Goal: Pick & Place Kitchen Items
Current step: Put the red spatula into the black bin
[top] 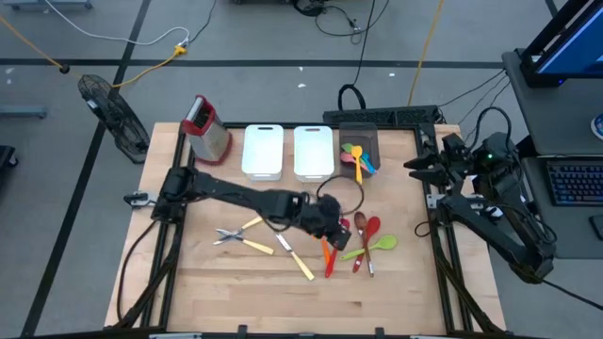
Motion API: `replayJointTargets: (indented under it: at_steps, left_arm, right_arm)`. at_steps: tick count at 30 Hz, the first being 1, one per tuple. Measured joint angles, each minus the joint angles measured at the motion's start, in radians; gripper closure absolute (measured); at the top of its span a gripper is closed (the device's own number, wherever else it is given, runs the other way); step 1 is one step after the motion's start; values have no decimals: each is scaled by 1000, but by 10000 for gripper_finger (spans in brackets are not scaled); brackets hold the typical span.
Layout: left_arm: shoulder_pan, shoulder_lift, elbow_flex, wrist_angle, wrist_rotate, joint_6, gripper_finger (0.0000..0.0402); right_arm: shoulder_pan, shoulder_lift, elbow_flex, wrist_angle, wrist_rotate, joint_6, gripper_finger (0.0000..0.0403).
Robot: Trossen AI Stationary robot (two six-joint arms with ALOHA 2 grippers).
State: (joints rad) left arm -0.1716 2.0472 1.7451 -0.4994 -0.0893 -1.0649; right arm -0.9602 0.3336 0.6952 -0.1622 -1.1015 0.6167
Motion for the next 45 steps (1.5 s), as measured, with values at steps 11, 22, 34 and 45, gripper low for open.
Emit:
replayJointTargets:
  at_steps: [11,22,34,45]
  left_arm:
    - [-68,39,0,-51,-142,93,280]
    - [-79,94,0,68,-44,360,280]
    - [-49,127,1,98,-16,228,185]
    - [-31,165,0,74,11,180,135]
  right_arm:
    - [0,0,0,-1,2,-1,234]
    - [-1,0,0,-1,5,-2,234]
    - [-1,0,0,-1,5,-12,234]
    - [-1,1,0,0,5,-19,234]
